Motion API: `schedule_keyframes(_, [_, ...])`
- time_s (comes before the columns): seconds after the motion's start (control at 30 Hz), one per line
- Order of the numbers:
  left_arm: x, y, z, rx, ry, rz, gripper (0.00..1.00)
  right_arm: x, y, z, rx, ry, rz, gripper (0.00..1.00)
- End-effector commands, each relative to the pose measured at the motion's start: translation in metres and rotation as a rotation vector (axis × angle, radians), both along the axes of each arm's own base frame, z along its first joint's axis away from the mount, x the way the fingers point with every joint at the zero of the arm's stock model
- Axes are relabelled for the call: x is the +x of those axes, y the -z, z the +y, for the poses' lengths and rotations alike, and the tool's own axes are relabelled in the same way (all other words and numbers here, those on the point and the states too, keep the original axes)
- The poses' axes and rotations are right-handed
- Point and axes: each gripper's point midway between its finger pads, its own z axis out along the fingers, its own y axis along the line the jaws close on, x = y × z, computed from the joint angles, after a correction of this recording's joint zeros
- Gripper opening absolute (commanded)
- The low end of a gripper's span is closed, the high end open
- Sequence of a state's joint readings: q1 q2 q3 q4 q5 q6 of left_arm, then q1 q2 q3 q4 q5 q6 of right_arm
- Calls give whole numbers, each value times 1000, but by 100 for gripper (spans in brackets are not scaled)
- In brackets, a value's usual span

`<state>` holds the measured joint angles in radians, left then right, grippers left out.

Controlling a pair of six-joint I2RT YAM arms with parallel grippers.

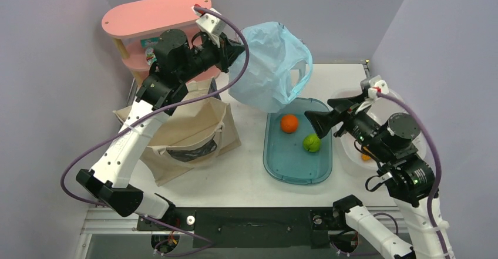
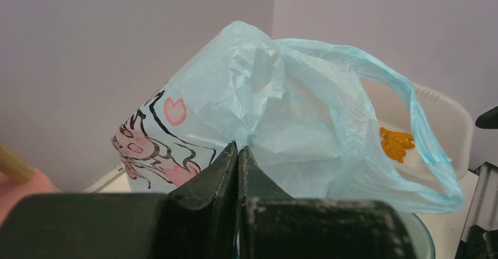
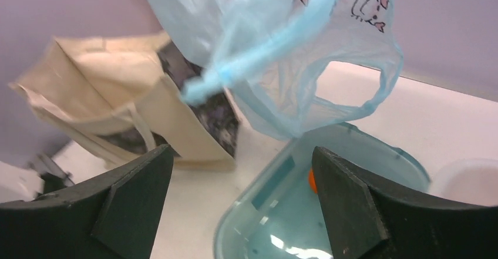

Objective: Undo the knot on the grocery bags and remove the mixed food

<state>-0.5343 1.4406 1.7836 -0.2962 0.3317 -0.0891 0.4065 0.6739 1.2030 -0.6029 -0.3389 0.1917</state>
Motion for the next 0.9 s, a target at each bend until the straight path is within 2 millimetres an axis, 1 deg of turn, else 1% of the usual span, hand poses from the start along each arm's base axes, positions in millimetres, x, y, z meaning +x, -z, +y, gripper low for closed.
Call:
schedule_keyframes(0.0, [-1,-32,7,25,-77,-213,0,9,-62,26,323,-75,53,83])
schedule_keyframes(0.07, [0,-32,6,25,-88,-221,0,18,-65,33,366,-87,82,82])
schedule_keyframes(0.1, [1,-32,7,23,-92,-225,0,28,-60,34,370,-65,105,82])
schedule_keyframes(0.13, [0,-33,7,21,-93,-228,0,34,-57,35,382,-54,120,82])
schedule_keyframes(0.17, [-1,-35,7,15,-94,-232,0,46,-49,35,382,-20,141,82])
schedule_keyframes(0.27, [-3,-37,8,7,-94,-235,0,70,-30,32,380,59,185,82])
schedule_keyframes(0.33, [-6,-40,9,1,-90,-237,0,89,-10,34,343,94,228,82])
schedule_keyframes(0.4, [-11,-43,11,-4,-85,-240,0,99,3,38,321,98,263,82])
schedule_keyframes(0.43, [-13,-44,11,-7,-81,-238,0,101,7,42,316,86,274,79])
schedule_keyframes(0.47, [-14,-44,11,-9,-80,-231,0,103,10,49,313,47,285,64])
schedule_keyframes(0.5, [-15,-46,13,-14,-82,-231,0,104,11,52,304,27,282,39])
schedule_keyframes(0.53, [-14,-47,16,-18,-91,-224,0,102,15,56,294,-4,290,27])
schedule_keyframes(0.57, [-14,-49,20,-22,-105,-222,0,102,20,55,263,-18,278,10])
schedule_keyframes(0.6, [-11,-53,28,-33,-124,-217,0,100,20,51,246,-32,263,4])
schedule_keyframes(0.63, [-11,-57,33,-40,-133,-221,0,101,33,45,196,-28,259,0])
schedule_keyframes(0.67, [-7,-62,43,-65,-156,-210,0,103,36,30,173,-4,243,0])
schedule_keyframes(0.7, [-7,-65,47,-75,-155,-207,0,105,53,19,102,11,241,0])
schedule_keyframes(0.73, [-5,-70,57,-96,-175,-195,0,109,60,2,74,42,243,0])
schedule_keyframes(0.77, [-8,-74,60,-107,-161,-196,0,110,73,-10,2,49,243,0])
schedule_keyframes(0.8, [-7,-76,65,-124,-166,-181,0,114,80,-22,-20,63,257,0])
schedule_keyframes(0.83, [-11,-77,65,-129,-146,-180,0,116,83,-33,-72,69,247,0])
schedule_keyframes(0.87, [-16,-77,64,-136,-125,-173,0,119,86,-35,-95,59,252,0])
